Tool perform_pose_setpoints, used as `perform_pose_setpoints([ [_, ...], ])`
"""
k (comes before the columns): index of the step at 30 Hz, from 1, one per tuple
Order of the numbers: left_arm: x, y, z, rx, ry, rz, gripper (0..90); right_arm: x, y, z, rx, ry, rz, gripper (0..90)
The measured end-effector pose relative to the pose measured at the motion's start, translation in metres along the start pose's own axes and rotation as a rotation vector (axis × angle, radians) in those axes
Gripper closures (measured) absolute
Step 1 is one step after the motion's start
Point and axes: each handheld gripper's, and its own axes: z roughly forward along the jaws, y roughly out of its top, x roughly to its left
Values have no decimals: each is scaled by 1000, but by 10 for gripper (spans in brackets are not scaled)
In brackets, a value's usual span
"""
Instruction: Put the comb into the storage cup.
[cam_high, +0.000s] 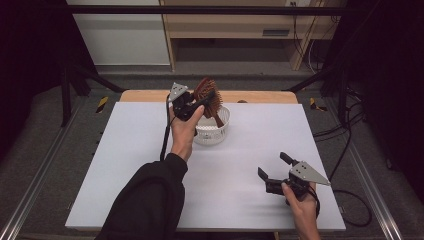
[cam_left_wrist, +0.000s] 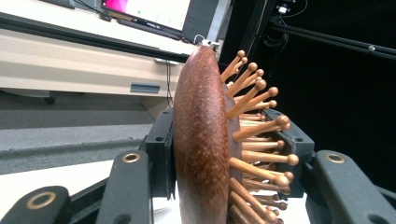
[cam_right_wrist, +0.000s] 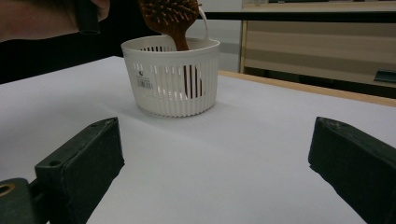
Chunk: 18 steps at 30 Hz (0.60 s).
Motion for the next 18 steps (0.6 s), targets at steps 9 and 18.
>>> perform_pose_setpoints([
  [9, 0, -1, 0, 1, -2, 5, 500, 0, 0, 0, -1, 0, 1, 34],
  [18, 0, -2, 1, 5, -3, 10, 500, 0, 0, 0, -1, 0, 2, 34],
])
